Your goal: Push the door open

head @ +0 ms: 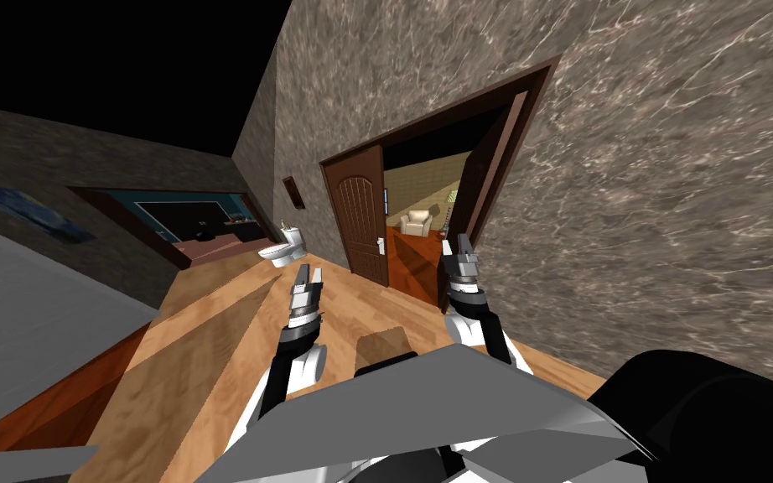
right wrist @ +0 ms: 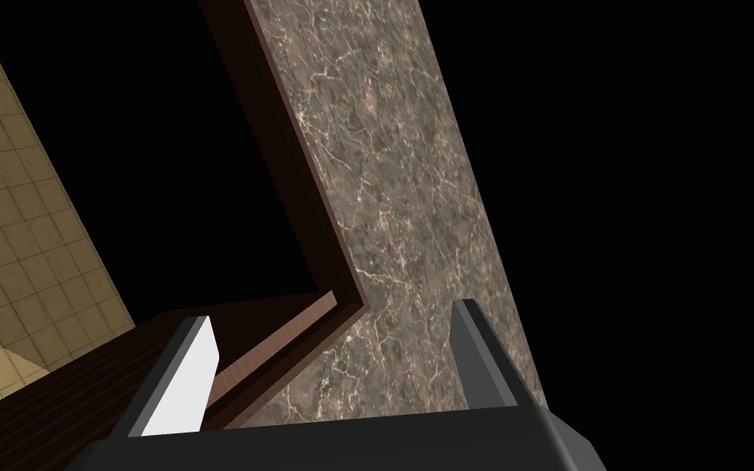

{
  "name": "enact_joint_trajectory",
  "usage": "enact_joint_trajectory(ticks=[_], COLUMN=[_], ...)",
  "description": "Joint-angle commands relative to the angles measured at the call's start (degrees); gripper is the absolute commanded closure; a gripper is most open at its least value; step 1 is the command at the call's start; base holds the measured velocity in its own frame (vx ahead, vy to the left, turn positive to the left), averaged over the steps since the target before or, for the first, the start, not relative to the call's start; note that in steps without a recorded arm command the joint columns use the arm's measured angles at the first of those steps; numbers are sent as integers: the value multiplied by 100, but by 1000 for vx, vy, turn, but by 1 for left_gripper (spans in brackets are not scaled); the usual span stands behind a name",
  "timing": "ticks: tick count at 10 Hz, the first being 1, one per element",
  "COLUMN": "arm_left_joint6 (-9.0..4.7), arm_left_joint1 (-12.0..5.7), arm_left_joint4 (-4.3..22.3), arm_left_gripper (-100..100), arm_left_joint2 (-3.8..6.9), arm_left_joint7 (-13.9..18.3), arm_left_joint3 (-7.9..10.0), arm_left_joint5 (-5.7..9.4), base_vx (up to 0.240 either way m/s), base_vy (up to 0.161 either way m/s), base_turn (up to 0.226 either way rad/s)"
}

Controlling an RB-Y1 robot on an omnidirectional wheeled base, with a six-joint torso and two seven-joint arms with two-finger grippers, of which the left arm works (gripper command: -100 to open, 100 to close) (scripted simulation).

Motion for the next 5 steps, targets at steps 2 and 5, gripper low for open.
enact_joint_trajectory(ticks=[2,5], arm_left_joint6=[48,83], arm_left_joint1=[-245,-522], arm_left_joint4=[371,837], arm_left_gripper=[-100,-100], arm_left_joint2=[46,89], arm_left_joint7=[52,116], arm_left_joint3=[-4,-23], arm_left_joint5=[9,17], base_vx=[88,89], base_vy=[34,31], base_turn=[-59,-66])
